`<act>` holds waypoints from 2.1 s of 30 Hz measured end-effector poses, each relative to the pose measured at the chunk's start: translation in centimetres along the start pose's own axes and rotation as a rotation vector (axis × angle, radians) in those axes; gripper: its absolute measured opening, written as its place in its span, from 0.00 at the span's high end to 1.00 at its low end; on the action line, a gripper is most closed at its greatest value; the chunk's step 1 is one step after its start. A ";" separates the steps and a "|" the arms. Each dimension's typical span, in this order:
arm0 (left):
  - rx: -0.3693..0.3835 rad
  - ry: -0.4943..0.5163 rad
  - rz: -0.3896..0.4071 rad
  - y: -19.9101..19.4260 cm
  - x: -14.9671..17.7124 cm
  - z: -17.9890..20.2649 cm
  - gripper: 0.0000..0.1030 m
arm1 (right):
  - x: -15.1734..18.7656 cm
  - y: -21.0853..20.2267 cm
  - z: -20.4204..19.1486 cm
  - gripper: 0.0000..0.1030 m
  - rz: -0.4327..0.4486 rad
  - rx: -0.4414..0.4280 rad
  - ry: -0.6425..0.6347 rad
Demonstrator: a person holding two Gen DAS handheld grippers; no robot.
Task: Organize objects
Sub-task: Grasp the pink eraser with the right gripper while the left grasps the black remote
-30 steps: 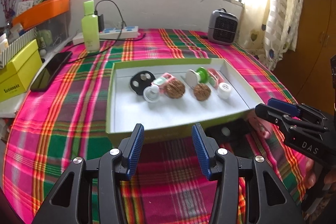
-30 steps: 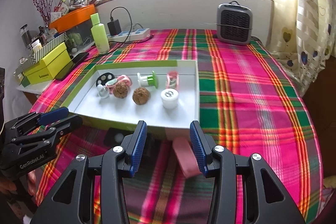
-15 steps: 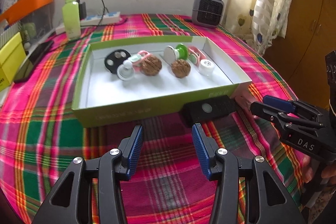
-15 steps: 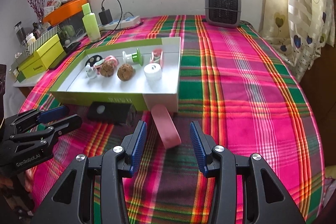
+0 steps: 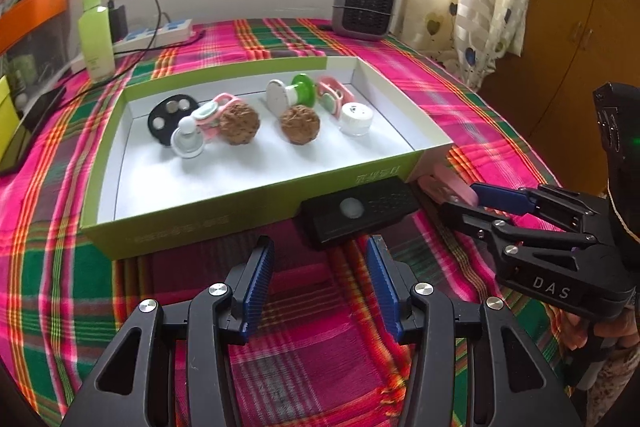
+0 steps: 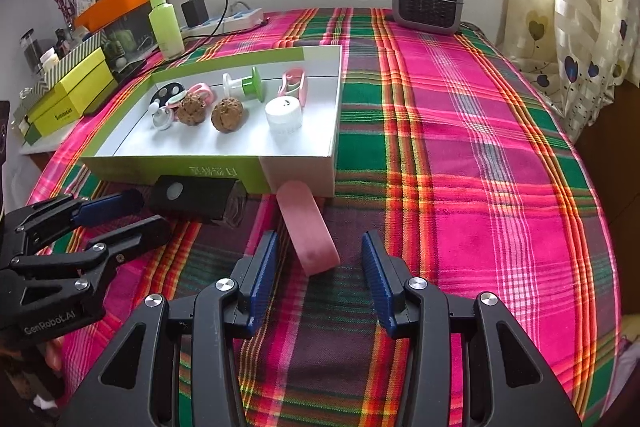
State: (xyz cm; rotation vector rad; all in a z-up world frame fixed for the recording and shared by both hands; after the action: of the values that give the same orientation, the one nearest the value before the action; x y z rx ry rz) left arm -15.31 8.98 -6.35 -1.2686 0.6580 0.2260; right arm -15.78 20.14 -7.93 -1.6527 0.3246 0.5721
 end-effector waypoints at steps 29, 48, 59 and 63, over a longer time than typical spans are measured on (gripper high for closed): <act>0.197 0.126 -0.032 -0.3 1.2 6.9 0.54 | 0.4 -1.1 2.3 0.81 0.022 0.013 -0.007; 0.092 0.159 0.017 -0.2 -0.6 5.6 0.54 | 0.2 -0.9 2.3 0.63 0.010 0.022 -0.089; 0.082 0.184 -0.016 1.4 -1.1 6.1 0.54 | -0.4 0.2 2.2 0.59 -0.014 0.023 -0.163; 0.096 0.182 -0.016 1.6 -1.3 6.3 0.54 | -0.5 0.2 2.1 0.59 -0.009 0.012 -0.170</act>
State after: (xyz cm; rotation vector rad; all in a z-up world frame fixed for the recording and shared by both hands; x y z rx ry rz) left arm -15.01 15.61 -5.95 -1.2105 0.8048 0.0655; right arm -16.69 22.07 -7.97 -1.5815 0.1961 0.6975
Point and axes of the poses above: each gripper's, at about its wrist camera, not at the fingertips, and y roughly the way its jaws point, z to its right, x to its underside, the point moved 10 cm from there along y, roughly the way its jaws point, and after that the axes turned 6 degrees about -z, right-handed, at the moved point
